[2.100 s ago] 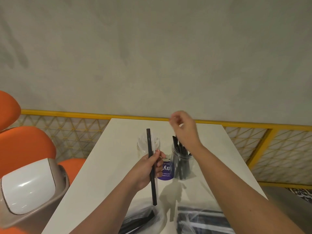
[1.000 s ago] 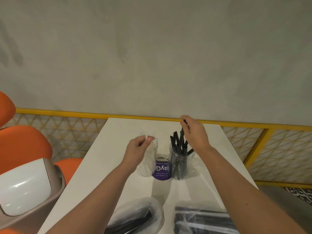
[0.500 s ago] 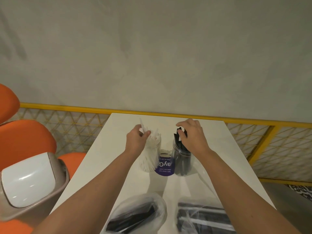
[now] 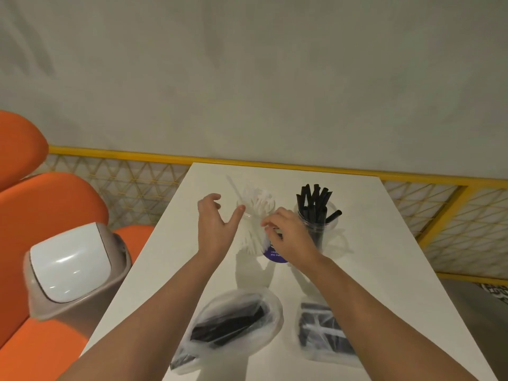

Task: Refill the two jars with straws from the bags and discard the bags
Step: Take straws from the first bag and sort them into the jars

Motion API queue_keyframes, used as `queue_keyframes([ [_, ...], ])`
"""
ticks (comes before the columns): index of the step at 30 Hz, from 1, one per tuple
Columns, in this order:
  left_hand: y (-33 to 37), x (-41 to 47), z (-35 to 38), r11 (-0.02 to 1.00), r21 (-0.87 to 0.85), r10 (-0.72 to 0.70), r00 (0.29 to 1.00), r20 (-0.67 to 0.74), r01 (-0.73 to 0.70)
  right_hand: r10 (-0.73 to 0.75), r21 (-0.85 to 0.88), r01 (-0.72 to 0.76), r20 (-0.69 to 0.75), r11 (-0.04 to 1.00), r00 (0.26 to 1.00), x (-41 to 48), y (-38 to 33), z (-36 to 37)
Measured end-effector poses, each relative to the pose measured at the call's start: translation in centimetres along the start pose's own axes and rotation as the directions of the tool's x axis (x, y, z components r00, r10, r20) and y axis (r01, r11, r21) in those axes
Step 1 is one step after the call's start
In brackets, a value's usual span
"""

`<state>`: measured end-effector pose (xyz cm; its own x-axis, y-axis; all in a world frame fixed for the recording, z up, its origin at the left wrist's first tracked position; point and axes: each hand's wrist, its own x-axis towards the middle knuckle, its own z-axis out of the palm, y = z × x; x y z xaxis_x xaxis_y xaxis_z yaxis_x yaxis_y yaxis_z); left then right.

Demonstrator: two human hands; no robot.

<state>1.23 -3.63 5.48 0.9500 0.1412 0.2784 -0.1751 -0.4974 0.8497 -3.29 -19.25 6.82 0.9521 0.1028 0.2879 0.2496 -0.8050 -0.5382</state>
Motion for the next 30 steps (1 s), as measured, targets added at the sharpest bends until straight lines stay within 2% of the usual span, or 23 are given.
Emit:
queue_keyframes([
  [3, 1.2, 1.8, 0.1, 0.999, -0.018, 0.037, 0.999, 0.020, -0.036, 0.011, 0.006, -0.011, -0.025, 1.000, 1.000, 0.7, 0.0, 0.1],
  [5, 2.6, 2.8, 0.2, 0.992, 0.012, 0.122, 0.992, -0.010, -0.122, 0.002, 0.015, -0.002, -0.032, 1.000, 0.999, 1.0, 0.1, 0.2],
  [7, 3.9, 3.6, 0.4, 0.960, 0.115, 0.260, 0.965, -0.030, -0.255, -0.001, 0.018, 0.002, -0.024, 1.000, 1.000, 0.7, 0.3, 0.6],
  [9, 4.5, 4.3, 0.9, 0.904, 0.250, 0.347, 0.937, 0.041, -0.346, 0.007, 0.016, -0.007, -0.007, 1.000, 1.000, 0.1, 0.7, 1.1],
  [14, 3.6, 4.7, 3.1, 0.746, 0.533, 0.214, 0.902, 0.376, -0.399, 0.040, 0.009, -0.040, 0.023, 0.999, 0.999, -1.2, 1.9, 2.4],
  [19, 1.4, 4.6, 4.5, 0.607, 0.640, 0.059, 0.830, 0.554, -0.471, 0.046, 0.022, -0.047, 0.028, 0.999, 0.999, -1.7, 2.8, 2.9],
  [22, 1.5, 4.7, 4.1, 0.644, 0.604, 0.121, 0.842, 0.526, -0.470, 0.059, 0.031, -0.061, 0.043, 0.998, 0.997, -2.0, 3.2, 3.2],
  [25, 2.0, 3.3, 3.2, 0.785, 0.418, 0.341, 0.882, 0.326, -0.458, 0.078, 0.070, -0.085, 0.099, 0.994, 0.992, -2.3, 3.3, 3.7],
  [27, 1.8, 1.1, 2.4, 0.799, 0.292, 0.482, 0.850, 0.212, -0.526, 0.106, 0.108, -0.124, 0.158, 0.986, 0.982, -2.6, 3.0, 4.1],
  [28, 1.3, -0.3, 2.0, 0.793, 0.243, 0.513, 0.827, 0.230, -0.559, 0.114, 0.124, -0.140, 0.195, 0.982, 0.974, -2.8, 2.8, 4.4],
  [30, -0.4, -3.2, 1.4, 0.833, 0.132, 0.443, 0.791, 0.422, -0.537, 0.115, 0.132, -0.158, 0.286, 0.979, 0.951, -3.5, 2.8, 5.4],
])
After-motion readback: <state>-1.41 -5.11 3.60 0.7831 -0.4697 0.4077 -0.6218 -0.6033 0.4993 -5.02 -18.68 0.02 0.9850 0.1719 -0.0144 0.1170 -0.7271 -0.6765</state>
